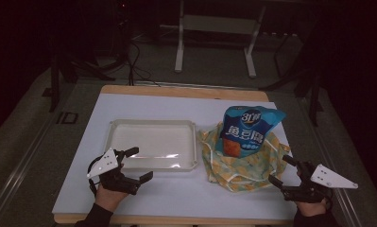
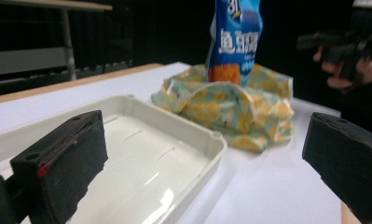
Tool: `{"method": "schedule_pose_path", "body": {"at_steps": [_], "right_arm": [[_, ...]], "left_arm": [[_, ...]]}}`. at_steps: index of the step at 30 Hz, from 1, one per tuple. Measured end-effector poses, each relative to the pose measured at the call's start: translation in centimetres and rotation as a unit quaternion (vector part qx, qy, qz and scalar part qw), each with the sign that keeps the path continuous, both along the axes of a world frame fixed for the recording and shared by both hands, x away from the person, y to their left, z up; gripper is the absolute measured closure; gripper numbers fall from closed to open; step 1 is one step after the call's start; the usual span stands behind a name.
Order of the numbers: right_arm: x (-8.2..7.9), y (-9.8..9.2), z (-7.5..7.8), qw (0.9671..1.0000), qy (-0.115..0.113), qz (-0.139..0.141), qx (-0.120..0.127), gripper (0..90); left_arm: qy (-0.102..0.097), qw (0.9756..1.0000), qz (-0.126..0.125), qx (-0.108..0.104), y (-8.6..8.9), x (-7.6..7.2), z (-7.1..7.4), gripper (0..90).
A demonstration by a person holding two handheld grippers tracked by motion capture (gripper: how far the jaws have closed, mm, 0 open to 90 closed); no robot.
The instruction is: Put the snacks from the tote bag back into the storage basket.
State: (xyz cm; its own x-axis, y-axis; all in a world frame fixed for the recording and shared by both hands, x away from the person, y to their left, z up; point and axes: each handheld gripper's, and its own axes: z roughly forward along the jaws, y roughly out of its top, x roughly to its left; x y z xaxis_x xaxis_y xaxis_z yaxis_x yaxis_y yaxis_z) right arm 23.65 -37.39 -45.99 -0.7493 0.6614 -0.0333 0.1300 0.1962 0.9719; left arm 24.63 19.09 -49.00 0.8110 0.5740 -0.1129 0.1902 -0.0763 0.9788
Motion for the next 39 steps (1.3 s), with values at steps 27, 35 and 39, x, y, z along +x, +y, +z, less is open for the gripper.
{"method": "schedule_pose_path", "body": {"at_steps": [27,35,39], "right_arm": [[-0.2,-0.6,-0.2,0.9998,0.015,-0.005,-0.009,11.1],[0.3,-0.4,0.3,0.9998,0.011,-0.009,-0.014,11.6],[0.7,-0.3,0.5,0.9997,0.012,-0.011,-0.02,11.6]], "left_arm": [[0.02,0.9997,-0.016,0.001,-2.6,1.3,0.2,2.3],[0.028,0.9994,-0.021,0.001,-3.6,2.4,0.8,4.6],[0.039,0.9987,-0.034,0.005,-4.4,3.1,0.9,4.6]]}}
